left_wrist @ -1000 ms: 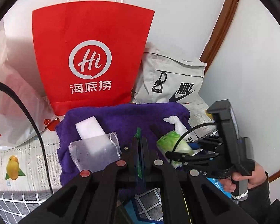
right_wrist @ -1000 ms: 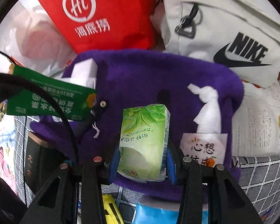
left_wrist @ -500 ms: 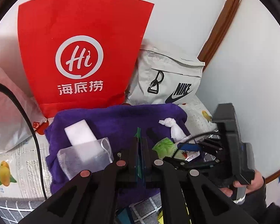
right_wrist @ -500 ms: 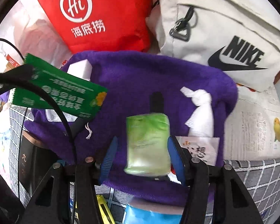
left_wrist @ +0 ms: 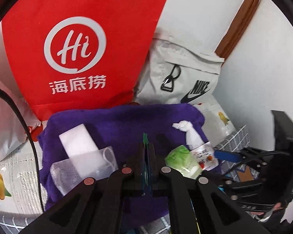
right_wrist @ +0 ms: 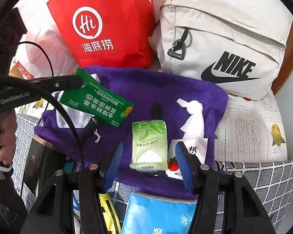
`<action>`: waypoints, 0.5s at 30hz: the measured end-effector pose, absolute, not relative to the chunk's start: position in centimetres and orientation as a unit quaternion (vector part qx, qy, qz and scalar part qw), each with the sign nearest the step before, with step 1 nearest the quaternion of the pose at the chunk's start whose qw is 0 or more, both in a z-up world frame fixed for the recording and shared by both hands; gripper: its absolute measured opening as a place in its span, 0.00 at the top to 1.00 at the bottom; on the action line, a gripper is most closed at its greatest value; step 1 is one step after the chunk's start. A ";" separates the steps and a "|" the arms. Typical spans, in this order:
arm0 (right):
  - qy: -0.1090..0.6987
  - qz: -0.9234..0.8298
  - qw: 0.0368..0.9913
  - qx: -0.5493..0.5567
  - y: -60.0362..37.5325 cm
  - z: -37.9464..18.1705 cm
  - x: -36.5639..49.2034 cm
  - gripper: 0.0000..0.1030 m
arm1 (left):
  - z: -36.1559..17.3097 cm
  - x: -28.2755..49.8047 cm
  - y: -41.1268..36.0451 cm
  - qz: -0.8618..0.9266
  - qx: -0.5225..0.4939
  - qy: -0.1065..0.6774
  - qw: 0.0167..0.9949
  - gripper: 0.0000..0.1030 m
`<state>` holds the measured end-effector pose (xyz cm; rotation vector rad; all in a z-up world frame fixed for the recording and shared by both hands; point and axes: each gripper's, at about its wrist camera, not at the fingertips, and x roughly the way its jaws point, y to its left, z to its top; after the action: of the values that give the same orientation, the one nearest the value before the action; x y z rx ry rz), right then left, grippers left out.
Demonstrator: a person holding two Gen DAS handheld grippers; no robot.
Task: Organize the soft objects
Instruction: 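Lower the tissue packet onto the towel with the right tool while the left tool places the green packet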
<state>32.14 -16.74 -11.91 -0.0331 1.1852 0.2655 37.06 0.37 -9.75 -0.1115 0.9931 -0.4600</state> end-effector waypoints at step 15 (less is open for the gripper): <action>0.555 0.125 0.822 0.002 -16.8 -11.6 30.7 0.46 | -10.8 37.4 2.0 -0.109 0.037 0.494 0.862 0.69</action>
<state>30.66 -16.85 -11.56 0.0046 1.1810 0.2662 37.35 2.00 -10.84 0.0772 1.0357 -0.2295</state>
